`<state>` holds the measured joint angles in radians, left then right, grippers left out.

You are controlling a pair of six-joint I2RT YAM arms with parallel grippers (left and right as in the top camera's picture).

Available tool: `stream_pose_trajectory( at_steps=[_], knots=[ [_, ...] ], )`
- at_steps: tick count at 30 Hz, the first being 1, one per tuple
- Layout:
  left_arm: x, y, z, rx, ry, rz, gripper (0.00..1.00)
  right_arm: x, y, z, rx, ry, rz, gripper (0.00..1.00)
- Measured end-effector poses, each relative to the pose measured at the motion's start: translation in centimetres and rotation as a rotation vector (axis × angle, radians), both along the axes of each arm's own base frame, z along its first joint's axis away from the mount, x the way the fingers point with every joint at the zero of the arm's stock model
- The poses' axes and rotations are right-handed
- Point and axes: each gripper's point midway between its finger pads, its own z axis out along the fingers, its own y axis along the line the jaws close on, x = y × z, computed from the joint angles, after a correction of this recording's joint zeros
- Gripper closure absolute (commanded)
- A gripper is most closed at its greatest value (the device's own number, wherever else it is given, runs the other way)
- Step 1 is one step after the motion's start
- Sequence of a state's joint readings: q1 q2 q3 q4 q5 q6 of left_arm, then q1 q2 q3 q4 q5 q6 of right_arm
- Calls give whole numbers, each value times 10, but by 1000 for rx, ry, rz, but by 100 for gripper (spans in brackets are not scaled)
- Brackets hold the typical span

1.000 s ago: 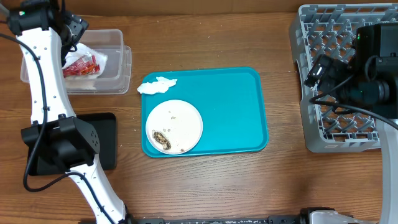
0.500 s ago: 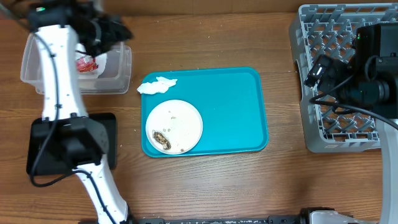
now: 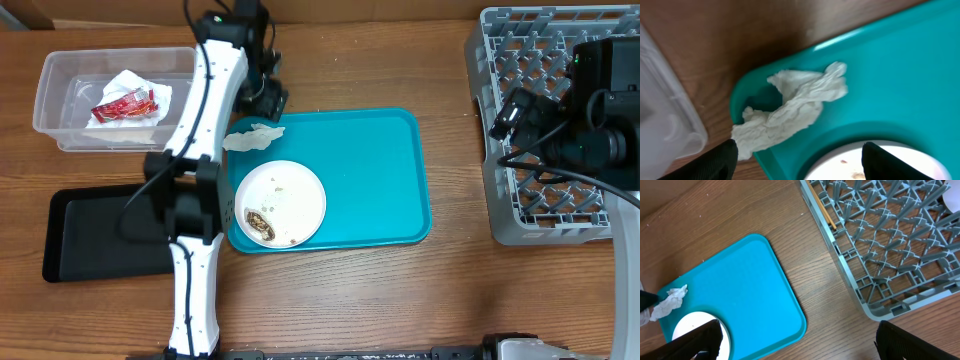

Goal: Sort waste into correct bins and load items into the dishwasher
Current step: 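Move the left gripper back and grasp the small white napkin piece, then carry the napkin piece to the clear bin and release it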

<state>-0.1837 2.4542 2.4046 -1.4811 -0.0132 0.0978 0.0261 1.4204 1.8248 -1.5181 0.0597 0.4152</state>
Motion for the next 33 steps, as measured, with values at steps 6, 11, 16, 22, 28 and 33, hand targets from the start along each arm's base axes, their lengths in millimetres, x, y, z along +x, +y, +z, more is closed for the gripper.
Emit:
stream_pose_trajectory(
  at_steps=[6, 11, 16, 22, 28, 33],
  knots=[
    [-10, 8, -62, 57, 139, -13, 28, 0, 0, 0, 1, 0, 0, 0],
    [-1, 5, -75, 47, 120, -13, 34, 0, 0, 0, 0, -1, 1, 0],
    [3, 5, -75, 45, 105, -9, 96, 0, 0, 0, 0, 0, 1, 0],
    [-1, 8, -70, 63, 122, 4, 96, 0, 0, 0, 0, 0, 0, 0],
    [36, 17, -18, 112, -68, 142, 96, 0, 0, 0, 0, 0, 1, 0],
    [76, 41, 71, 134, -406, 399, 96, 0, 0, 0, 0, 0, 0, 0]
  ],
)
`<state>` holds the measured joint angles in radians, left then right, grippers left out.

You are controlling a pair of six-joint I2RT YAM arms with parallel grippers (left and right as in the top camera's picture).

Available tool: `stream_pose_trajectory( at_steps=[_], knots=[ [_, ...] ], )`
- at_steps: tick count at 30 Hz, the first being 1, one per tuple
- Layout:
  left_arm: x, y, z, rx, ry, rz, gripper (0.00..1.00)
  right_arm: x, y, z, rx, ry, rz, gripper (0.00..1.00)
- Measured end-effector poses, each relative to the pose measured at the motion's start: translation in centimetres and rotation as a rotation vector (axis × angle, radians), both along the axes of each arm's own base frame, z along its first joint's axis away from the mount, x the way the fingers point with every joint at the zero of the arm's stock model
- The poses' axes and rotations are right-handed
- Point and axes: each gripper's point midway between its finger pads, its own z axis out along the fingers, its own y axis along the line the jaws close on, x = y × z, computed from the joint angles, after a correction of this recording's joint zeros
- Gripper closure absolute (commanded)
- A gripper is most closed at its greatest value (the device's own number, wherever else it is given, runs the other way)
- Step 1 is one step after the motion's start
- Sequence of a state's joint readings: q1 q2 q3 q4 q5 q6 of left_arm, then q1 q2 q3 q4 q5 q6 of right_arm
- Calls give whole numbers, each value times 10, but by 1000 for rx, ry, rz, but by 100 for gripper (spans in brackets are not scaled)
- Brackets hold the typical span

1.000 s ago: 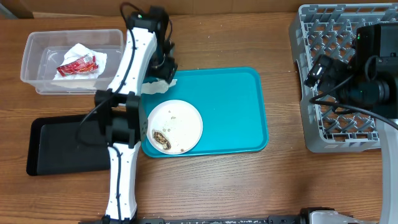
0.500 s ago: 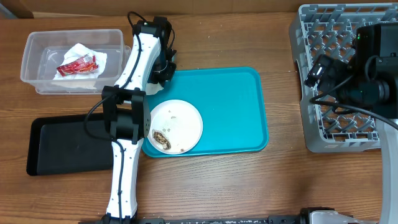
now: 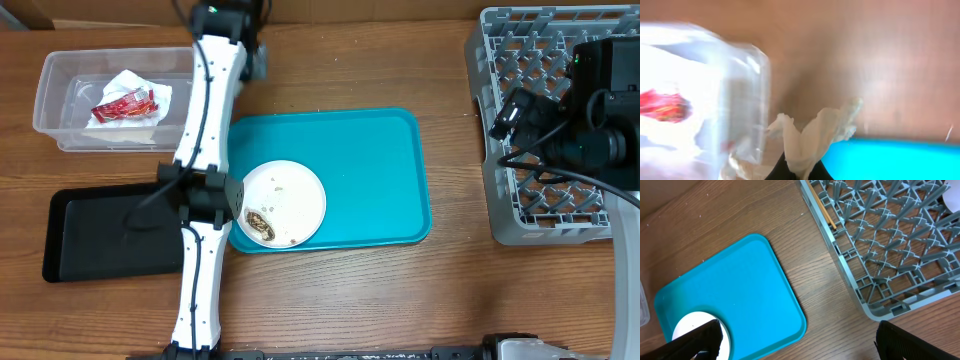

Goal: Sort waste into correct bins and load items into the dishwasher
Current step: 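Carry the napkin piece to the clear bin and release it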

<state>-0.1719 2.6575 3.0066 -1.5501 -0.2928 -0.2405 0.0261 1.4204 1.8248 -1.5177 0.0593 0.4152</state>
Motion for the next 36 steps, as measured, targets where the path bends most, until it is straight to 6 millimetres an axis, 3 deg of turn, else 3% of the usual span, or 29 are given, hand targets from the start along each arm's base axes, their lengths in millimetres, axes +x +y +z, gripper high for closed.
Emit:
stream_pose_trajectory(
  at_steps=[2, 5, 10, 12, 13, 15, 16, 17, 18, 19, 23, 27, 32, 36],
  knots=[
    [7, 16, 31, 0, -126, 117, 96, 0, 0, 0, 0, 0, 0, 0],
    [11, 48, 57, -9, -237, 281, 96, 0, 0, 0, 0, 0, 0, 0],
    [3, 119, 57, -26, -280, 537, 92, 0, 0, 0, 0, 0, 0, 0],
    [-2, 145, 54, -30, -281, 612, 47, 0, 0, 0, 0, 0, 0, 0],
    [-5, 158, 52, -36, -279, 648, 36, 0, 0, 0, 0, 0, 0, 0],
    [-12, 180, 48, -45, -266, 704, 37, 0, 0, 0, 0, 0, 0, 0],
    [-16, 189, 44, -54, -255, 731, 32, 0, 0, 0, 0, 0, 0, 0],
    [-19, 197, 41, -66, -243, 752, 18, 0, 0, 0, 0, 0, 0, 0],
    [-22, 201, 39, -75, -233, 758, 5, 0, 0, 0, -1, 0, 0, 0],
    [-24, 204, 37, -89, -225, 770, 2, 0, 0, 0, 0, 0, 0, 0],
    [-31, 209, 31, -145, -192, 793, 1, 0, 0, 0, 0, 0, 1, 0],
    [-41, 201, 23, -196, -124, 789, 0, 0, 0, 0, 0, 0, 0, 0],
    [-40, 174, 17, -319, -46, 677, 0, 0, 0, 0, 0, 0, 0, 0],
    [-38, 152, 27, -422, -36, 583, 0, 0, 0, 0, 0, 0, 0, 0]
  ],
)
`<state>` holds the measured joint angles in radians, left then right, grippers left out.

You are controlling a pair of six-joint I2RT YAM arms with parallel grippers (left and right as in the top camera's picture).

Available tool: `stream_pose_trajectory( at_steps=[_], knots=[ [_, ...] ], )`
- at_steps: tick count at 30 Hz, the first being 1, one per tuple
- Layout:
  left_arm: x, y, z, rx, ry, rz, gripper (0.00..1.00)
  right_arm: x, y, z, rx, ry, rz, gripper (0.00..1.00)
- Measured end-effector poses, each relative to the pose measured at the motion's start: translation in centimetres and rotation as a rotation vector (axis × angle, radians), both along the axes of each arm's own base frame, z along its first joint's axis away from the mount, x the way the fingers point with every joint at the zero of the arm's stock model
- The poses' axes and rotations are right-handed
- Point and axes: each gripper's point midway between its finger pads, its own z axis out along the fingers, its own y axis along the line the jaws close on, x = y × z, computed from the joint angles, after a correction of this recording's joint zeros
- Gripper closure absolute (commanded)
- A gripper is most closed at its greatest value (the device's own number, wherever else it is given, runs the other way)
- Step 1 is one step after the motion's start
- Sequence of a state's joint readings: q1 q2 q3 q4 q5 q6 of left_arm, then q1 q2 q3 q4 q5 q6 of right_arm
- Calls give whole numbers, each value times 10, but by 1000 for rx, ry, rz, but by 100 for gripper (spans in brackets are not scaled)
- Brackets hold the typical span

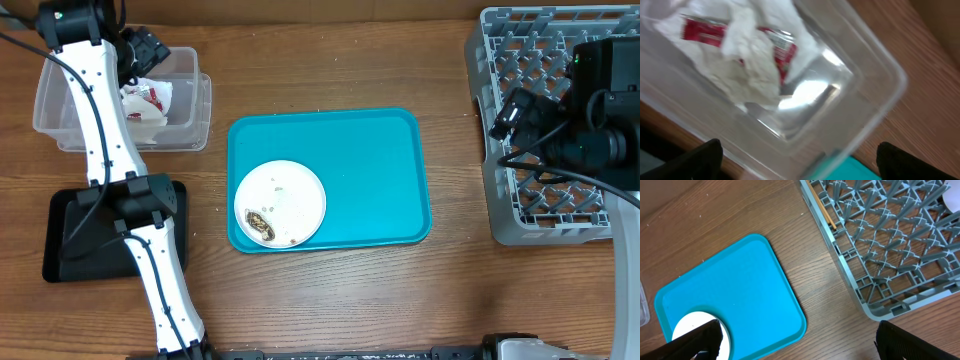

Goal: Sort waste into correct bins and load items into the dishwasher
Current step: 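Carry the napkin piece to the clear bin and release it, then reach the left gripper to the rim of the white plate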

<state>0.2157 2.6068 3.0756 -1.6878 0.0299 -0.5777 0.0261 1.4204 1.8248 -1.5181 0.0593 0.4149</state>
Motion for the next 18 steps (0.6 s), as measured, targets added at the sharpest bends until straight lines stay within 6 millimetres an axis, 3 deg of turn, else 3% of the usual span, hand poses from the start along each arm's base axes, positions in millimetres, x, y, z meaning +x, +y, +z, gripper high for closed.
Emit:
stream_pose_trajectory(
  at_steps=[3, 6, 12, 15, 18],
  knots=[
    [-3, -20, 34, -39, -78, -121, 0, 0, 0, 0, 1, 0, 0, 0],
    [-14, -46, 89, -38, -202, -255, 0, 0, 0, 0, 0, 0, 0, 0],
    [-71, -130, 213, -3, -479, -524, 0, 0, 0, 0, 0, 0, 0, 0],
    [-104, -168, 237, 0, -514, -631, 0, 0, 0, 0, 0, 0, 0, 0],
    [-135, -200, 234, 9, -458, -718, 0, 0, 0, 0, 0, -1, 0, 0]
  ],
)
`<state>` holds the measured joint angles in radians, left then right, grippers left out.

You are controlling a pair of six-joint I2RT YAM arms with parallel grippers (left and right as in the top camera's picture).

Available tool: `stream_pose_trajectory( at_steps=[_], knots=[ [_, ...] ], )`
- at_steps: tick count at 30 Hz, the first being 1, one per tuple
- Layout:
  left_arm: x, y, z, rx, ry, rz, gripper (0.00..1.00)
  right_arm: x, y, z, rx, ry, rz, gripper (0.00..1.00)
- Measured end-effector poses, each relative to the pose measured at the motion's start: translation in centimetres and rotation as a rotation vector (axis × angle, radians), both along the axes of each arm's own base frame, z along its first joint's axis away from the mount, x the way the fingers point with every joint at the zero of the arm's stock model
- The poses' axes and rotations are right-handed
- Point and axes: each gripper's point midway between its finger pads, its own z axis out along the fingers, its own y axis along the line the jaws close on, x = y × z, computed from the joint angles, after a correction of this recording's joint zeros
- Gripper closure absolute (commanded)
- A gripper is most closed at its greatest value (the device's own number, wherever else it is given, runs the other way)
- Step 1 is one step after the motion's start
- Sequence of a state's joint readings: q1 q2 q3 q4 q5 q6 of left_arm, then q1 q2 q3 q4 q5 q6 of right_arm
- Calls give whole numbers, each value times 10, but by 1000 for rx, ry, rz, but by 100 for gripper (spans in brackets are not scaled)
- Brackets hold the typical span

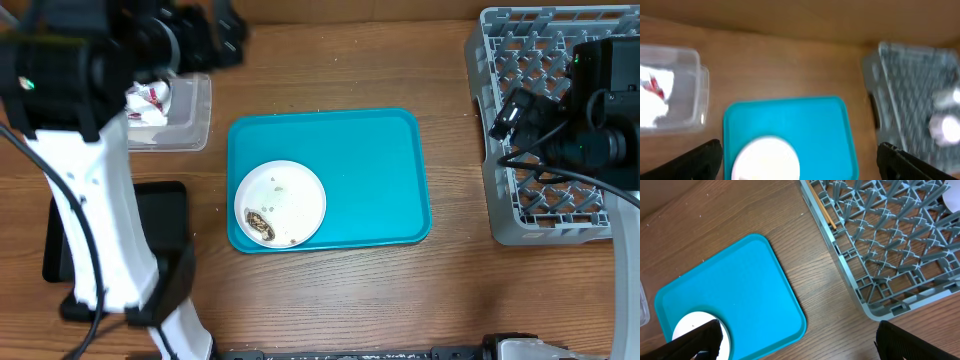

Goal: Sort waste into correct bins and load items into the dishwasher
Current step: 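Reach the left gripper to the rim of the white plate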

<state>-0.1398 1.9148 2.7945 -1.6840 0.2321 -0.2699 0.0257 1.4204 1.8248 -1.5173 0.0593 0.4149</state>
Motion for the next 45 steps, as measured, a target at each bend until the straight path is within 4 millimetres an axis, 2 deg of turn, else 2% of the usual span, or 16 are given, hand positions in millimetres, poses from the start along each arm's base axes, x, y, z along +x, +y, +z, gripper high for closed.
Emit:
stream_pose_trajectory(
  at_steps=[2, 6, 10, 14, 19, 22, 29, 32, 36, 45],
  knots=[
    [-17, -14, -14, 42, 60, -28, 0, 0, 0, 0, 0, 0, 0, 0],
    [-45, -31, -61, 141, 229, -32, 0, 0, 0, 0, 0, 1, 1, 0],
    [-61, -40, -112, 224, 394, 23, 0, 0, 0, 0, 0, 1, 0, 0],
    [-60, -51, -153, 234, 477, 64, 0, 0, 0, 0, 0, 1, 0, 0],
    [-49, -85, -197, 141, 506, 30, 1, 0, 0, 0, 0, 1, 0, 0],
    [-50, -102, -222, 110, 524, 14, 12, 0, 0, 0, 1, 0, 0, 0],
    [-71, -130, -281, 144, 559, -2, 25, 0, 0, 0, 0, 1, 0, 0],
    [-77, -135, -301, 180, 537, 9, 29, 0, 0, 0, 0, 1, 0, 0],
    [-82, -132, -322, 236, 508, 48, 29, 0, 0, 0, 0, 0, 0, 0],
    [-66, -120, -338, 294, 410, 123, 28, 0, 0, 0, 0, 1, 0, 0]
  ],
)
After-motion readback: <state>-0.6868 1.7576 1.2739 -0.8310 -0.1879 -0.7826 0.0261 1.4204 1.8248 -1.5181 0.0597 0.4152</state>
